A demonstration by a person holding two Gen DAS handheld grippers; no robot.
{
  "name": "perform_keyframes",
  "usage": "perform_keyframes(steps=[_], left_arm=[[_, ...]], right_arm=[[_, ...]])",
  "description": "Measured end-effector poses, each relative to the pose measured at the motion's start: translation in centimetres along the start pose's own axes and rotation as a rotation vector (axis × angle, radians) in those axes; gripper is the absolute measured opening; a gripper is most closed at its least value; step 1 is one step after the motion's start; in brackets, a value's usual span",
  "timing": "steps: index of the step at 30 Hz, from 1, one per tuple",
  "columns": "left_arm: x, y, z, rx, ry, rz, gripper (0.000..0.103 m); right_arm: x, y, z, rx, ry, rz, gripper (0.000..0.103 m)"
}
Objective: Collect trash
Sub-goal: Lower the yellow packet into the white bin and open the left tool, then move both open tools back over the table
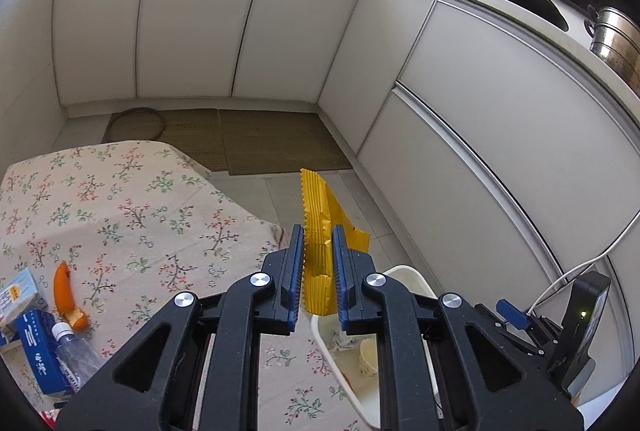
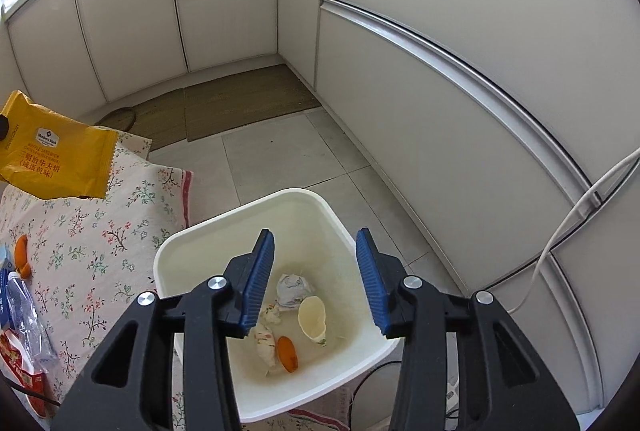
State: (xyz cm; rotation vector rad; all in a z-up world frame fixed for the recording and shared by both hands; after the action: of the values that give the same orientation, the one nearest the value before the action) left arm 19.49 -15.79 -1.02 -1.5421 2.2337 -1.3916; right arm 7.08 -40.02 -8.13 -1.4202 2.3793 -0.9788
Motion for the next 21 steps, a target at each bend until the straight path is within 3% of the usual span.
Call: perform_keyframes(steps=[5,10,12,19,21], left_arm=[[2.2,0.6,3.0,-0.035,0.041,0.045,0.014],[3.3,1.9,6.5,-0.120,0.104,0.057,0.015],[3.3,2.5,7.6,-0.156,0.114,0.052,0.022],[2.4,3.0,8.0,-0.178,0.079,0.040,0.024],[2.4,2.9,7.6,-0.172,0.067,0.042,0.034]], right_arm=[[2.2,0.0,0.6,-0.005,0.027,0.039,0.049],[2.9,0.3,1.1,-0.008,0.042,0.058,0.054],[3.0,0.4,1.3,-0.012,0.045,0.056,0.055],[3.0,0.4,1.1,-0.011,0.038,0.052,0.060],[2.7,0.2,1.1,-0.006,0.031,0.044,0.061]])
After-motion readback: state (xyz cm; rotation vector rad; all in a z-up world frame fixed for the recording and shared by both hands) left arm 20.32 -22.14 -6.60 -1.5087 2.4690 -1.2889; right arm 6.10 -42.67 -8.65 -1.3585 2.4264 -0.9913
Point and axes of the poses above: each gripper's, at about its wrist camera, not at the fingertips, and z roughly the way its jaws point, x to its right, y to its underside, the point moved 1 cm from there along z, roughly the way its jaws point, and after that the axes turned 8 degrees about y, right-handed, at the moved point
